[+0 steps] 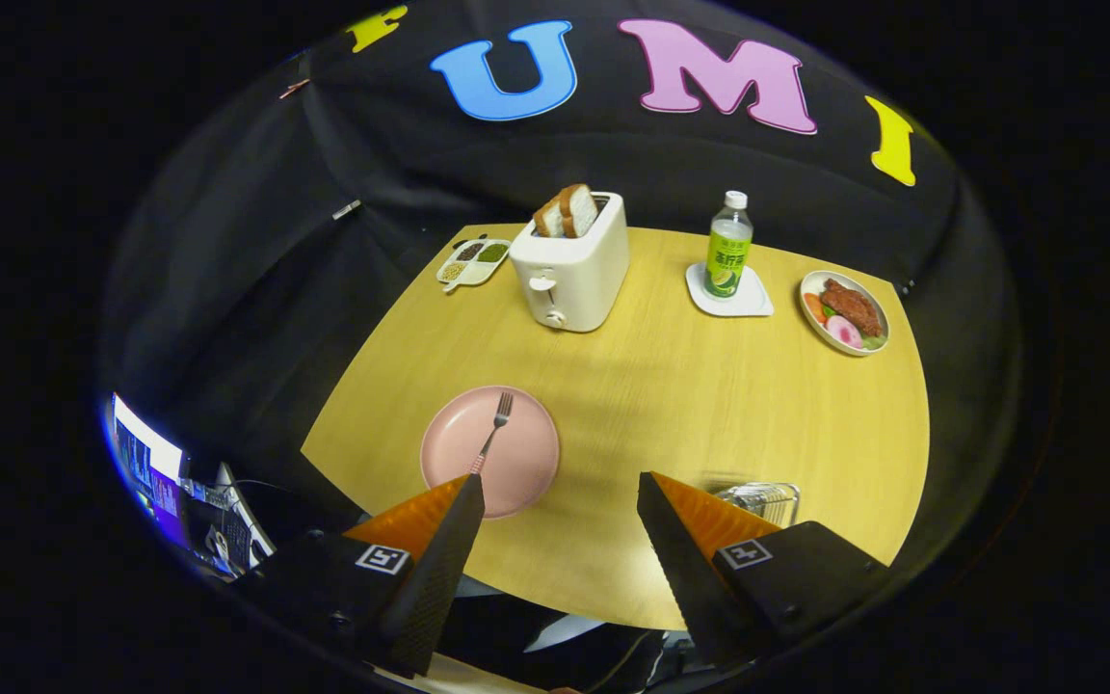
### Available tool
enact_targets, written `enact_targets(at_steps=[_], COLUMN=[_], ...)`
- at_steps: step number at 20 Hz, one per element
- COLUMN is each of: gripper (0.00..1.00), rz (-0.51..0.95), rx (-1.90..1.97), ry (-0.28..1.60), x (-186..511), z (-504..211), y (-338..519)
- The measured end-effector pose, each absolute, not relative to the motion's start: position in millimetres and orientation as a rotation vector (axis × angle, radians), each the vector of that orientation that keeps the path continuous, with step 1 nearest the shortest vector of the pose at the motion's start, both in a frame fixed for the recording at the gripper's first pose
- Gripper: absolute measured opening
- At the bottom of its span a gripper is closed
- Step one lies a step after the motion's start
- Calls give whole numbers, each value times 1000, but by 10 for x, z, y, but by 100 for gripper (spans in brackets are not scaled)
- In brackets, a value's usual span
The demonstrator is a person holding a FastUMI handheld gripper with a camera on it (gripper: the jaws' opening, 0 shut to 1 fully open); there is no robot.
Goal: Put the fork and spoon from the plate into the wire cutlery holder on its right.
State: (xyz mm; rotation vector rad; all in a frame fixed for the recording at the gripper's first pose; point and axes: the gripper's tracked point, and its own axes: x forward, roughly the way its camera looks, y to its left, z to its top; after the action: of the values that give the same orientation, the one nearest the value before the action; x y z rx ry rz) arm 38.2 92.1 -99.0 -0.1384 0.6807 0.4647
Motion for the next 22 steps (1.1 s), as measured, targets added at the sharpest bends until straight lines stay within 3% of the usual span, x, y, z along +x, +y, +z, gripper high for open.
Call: enact_targets(at_steps=[8,15,22], gripper=[99,100,100], rz=[477,418,322], rx=[-172,-266,-318], ry=[782,871,892], x=[528,626,767], z=[-1910,-2702,-3059], y=[1913,2125,2158])
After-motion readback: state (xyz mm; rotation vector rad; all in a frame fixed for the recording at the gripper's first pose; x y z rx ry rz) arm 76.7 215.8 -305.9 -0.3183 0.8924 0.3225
